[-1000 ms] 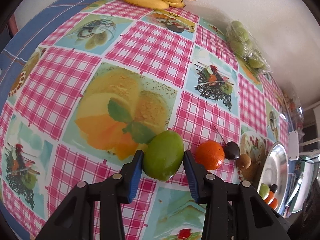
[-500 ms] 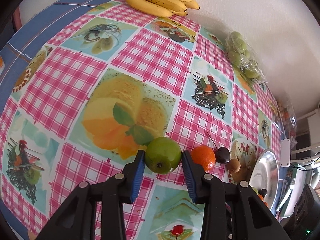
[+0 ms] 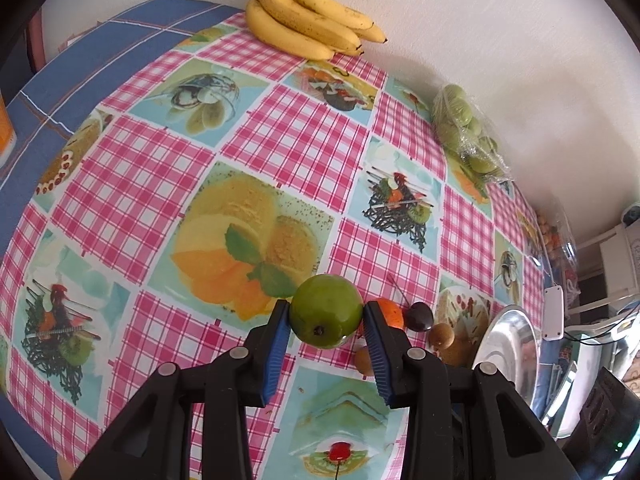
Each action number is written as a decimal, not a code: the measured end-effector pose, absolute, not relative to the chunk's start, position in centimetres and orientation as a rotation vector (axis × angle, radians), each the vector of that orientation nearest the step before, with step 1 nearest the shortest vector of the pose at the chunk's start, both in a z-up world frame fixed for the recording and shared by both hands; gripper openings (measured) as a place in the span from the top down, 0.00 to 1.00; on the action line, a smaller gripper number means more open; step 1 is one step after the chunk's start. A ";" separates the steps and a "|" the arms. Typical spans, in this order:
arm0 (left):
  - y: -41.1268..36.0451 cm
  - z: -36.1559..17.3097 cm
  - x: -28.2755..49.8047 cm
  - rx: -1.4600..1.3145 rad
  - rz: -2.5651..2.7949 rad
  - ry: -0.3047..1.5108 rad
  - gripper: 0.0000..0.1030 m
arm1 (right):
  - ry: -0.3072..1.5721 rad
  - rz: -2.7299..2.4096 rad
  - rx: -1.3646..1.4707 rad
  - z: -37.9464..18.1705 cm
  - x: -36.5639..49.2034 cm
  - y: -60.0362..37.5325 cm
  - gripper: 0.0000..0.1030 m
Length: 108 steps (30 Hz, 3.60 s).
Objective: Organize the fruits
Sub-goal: 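Close the left tool on the green fruit while the right tool grasps the dark cherry, then carry the green fruit with the left tool while the right tool carries the cherry over the bowl, then open the left tool to drop the green fruit while the right tool releases the cherry into the bowl, then move the left tool toward a mandarin while the right tool heads to a brown kiwi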
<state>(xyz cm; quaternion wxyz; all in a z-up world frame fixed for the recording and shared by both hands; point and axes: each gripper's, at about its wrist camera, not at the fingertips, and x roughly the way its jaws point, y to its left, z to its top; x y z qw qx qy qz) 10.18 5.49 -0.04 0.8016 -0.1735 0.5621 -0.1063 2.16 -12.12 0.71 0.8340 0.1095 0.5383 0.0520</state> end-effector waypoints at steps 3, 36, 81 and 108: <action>5.3 0.6 10.0 -0.367 -0.234 1.189 0.61 | 1.138 0.106 0.251 1.0 2.0 -12.5 0.70; -7.2 2.2 4.8 -0.103 -0.426 1.171 0.61 | 1.070 -0.169 0.477 2.5 -1.8 -25.6 0.70; -15.5 -0.2 5.2 -0.039 -0.548 1.191 0.61 | 1.119 -0.243 0.538 0.3 -1.9 -29.4 0.70; -12.9 0.7 5.3 -0.077 -0.474 1.255 0.47 | 1.129 -0.272 0.478 0.5 -2.1 -29.0 0.46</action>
